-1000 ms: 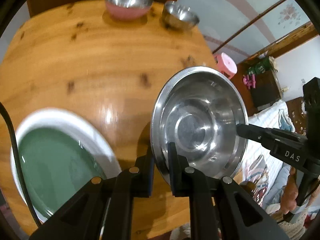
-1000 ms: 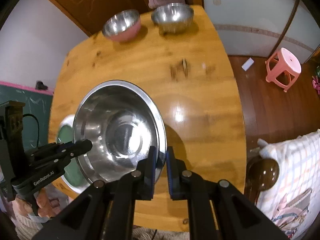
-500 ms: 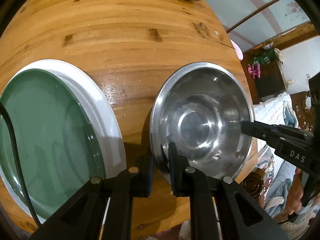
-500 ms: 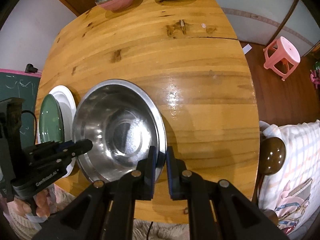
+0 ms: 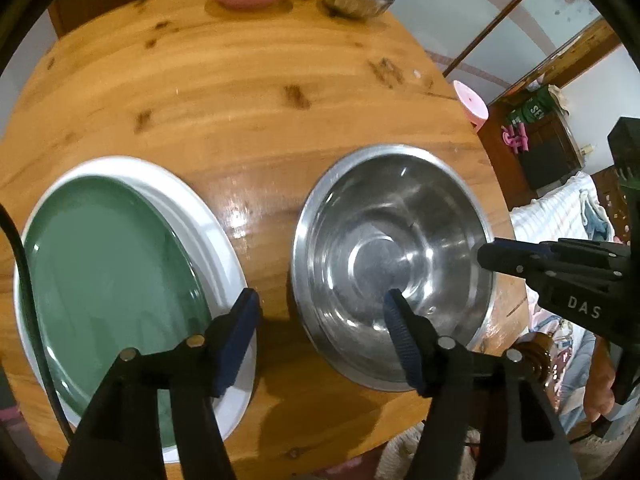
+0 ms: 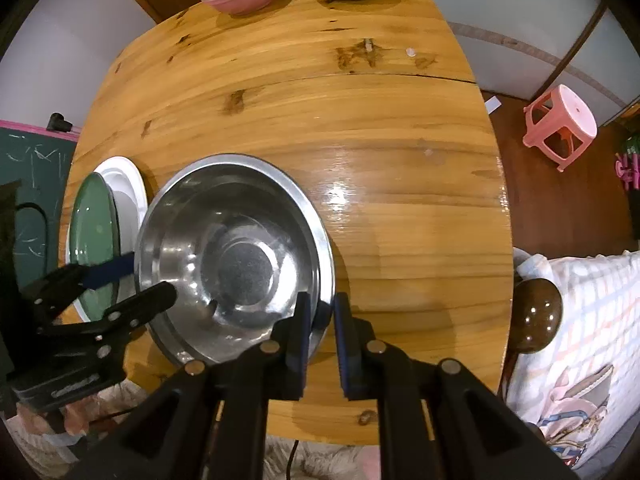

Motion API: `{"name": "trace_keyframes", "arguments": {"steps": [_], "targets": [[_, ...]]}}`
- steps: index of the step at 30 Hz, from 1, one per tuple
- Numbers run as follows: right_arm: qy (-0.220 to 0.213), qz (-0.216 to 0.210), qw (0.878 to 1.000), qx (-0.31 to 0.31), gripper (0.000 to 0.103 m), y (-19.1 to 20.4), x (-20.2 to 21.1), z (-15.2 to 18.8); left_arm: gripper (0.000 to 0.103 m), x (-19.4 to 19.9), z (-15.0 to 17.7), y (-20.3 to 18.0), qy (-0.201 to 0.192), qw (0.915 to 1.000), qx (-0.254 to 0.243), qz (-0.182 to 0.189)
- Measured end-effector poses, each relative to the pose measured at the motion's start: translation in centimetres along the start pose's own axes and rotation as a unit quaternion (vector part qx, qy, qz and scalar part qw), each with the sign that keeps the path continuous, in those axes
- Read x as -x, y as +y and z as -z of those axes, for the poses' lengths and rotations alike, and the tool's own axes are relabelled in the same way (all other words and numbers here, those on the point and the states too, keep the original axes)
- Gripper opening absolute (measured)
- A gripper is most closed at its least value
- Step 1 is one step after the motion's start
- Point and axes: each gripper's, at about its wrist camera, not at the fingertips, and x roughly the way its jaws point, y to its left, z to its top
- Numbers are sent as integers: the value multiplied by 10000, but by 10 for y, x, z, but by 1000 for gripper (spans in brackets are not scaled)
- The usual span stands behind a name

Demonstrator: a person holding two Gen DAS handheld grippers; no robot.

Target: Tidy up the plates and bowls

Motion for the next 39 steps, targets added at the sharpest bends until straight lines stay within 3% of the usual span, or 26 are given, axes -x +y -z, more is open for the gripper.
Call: {"name": "trace_keyframes", "arguments": {"steps": [10, 18, 23, 27, 29, 33, 37, 39], "targets": [[-390, -97, 9992, -51, 12, -8, 29, 5, 67, 29, 3, 11, -350, 9992, 166, 119], [-631, 170, 9978, 144, 12, -8, 62, -6, 67, 79, -7, 10, -986, 9948, 86, 251], [-1220, 49, 9922, 243, 12, -5, 121, -23, 67, 129, -29, 8, -1506, 9882, 1, 279], [-1656, 35, 9851, 460, 12, 0, 168, -41, 72, 179, -53, 5, -2131, 9769, -118, 117], [-1875, 26, 9805, 581, 12, 3, 193, -53, 77, 197, -65, 4, -2310, 9728, -172, 52], [-2274, 93, 9711, 716, 13, 9, 233, -81, 77, 225, -97, 7, -2362, 9714, -139, 177], [-2592, 104, 9620, 857, 34, 15, 261, -107, 77, 245, -126, 12, -2536, 9672, -96, 112], [-2723, 164, 9580, 885, 34, 15, 271, -120, 77, 256, -141, 16, -2654, 9641, -65, 51]]}}
